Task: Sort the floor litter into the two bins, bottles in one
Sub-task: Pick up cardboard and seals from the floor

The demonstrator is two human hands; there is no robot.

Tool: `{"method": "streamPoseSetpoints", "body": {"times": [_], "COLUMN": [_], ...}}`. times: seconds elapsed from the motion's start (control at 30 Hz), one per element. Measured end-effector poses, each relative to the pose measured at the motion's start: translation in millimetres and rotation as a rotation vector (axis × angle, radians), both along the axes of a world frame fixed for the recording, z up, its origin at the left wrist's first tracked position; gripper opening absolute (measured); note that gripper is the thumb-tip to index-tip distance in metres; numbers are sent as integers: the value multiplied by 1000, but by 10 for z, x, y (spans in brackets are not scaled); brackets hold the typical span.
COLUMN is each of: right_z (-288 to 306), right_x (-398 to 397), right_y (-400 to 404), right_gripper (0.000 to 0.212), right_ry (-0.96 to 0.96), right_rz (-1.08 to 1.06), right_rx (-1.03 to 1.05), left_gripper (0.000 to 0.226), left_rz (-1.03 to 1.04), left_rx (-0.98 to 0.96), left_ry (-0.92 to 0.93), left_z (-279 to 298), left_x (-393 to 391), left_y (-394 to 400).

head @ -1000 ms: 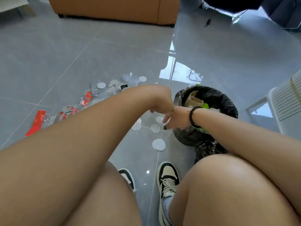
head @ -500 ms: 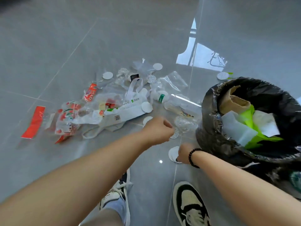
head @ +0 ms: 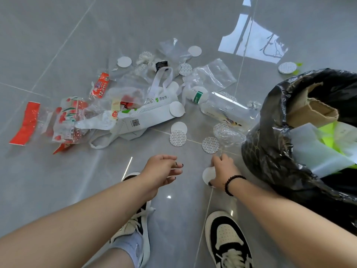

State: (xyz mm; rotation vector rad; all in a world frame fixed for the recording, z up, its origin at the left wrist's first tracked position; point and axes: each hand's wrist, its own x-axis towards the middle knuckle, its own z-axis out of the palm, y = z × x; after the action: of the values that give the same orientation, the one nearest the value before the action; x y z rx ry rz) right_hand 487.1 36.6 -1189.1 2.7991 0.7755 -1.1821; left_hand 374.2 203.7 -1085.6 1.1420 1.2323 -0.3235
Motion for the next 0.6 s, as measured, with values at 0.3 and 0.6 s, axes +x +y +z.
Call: {"method": "streamPoseSetpoints", "body": {"times": [0.3,0.6], "right_z": [-66,-89], "right_x": [-64,-244], "right_y": [-51,-128], "right_gripper": [48,20], "right_ry": [11,94], "right_rz": [-185,-503], "right_rx": [124,342], "left_gripper": [18,21], "left_rz": [-61,-139], "left_rx": [-1,-30], "left_ry": [40,87], "left_z": [-71,-99], "left_x": [-13,-5], "left_y": [-107,-192]}}
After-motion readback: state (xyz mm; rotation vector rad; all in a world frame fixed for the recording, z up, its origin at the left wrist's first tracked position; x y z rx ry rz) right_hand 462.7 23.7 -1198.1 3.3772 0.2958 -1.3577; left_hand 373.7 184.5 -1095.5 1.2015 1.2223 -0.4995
